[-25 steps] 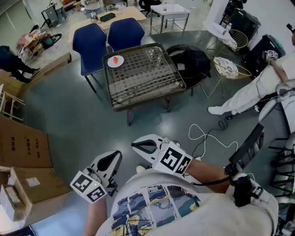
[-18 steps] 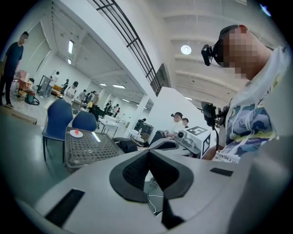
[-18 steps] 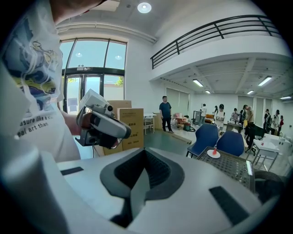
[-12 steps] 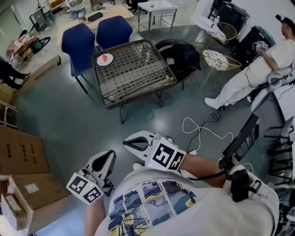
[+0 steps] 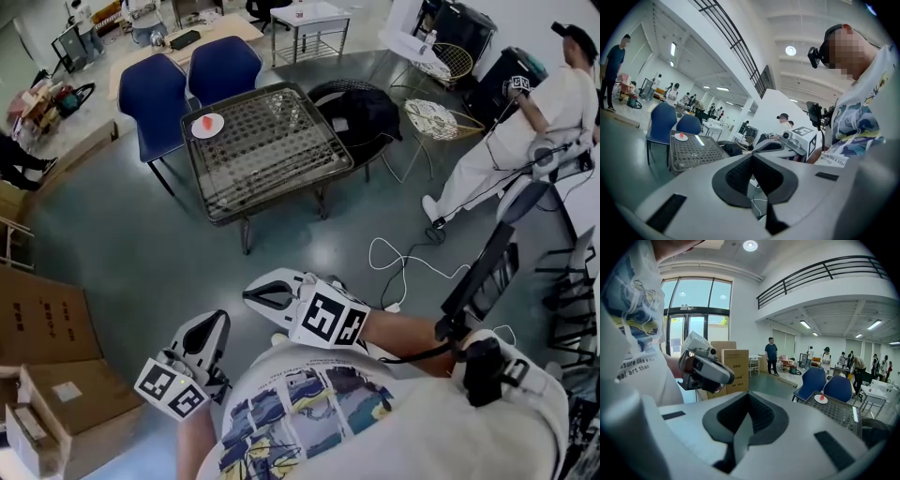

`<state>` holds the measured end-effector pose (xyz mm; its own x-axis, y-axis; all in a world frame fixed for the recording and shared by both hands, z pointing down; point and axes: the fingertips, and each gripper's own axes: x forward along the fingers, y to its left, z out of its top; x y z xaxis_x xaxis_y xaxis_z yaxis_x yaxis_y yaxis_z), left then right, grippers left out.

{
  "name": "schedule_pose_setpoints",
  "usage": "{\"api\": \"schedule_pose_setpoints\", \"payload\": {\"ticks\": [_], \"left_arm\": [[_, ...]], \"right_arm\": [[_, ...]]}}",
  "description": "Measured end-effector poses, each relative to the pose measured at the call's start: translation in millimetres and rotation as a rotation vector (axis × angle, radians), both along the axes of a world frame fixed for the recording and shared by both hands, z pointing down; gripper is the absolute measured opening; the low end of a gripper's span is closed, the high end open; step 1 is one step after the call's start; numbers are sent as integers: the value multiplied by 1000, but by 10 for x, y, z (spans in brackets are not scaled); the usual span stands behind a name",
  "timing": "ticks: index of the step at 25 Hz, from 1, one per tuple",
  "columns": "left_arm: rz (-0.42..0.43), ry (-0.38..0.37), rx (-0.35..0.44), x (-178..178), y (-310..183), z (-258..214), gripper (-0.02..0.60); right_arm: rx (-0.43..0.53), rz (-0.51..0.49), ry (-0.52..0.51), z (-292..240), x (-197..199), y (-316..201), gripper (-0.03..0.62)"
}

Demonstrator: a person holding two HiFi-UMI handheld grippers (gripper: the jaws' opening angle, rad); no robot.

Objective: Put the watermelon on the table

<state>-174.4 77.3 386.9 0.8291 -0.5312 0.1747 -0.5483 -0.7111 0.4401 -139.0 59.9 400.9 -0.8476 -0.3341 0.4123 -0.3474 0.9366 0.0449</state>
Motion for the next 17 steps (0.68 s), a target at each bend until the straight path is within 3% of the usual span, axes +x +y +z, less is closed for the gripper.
{"api": "schedule_pose_setpoints", "payload": {"ticks": [17], "left_arm": [[-8,-7,1,-36,0,-63,9]], "right_arm": [[-1,-4,23,-47,-7,20,9]]}}
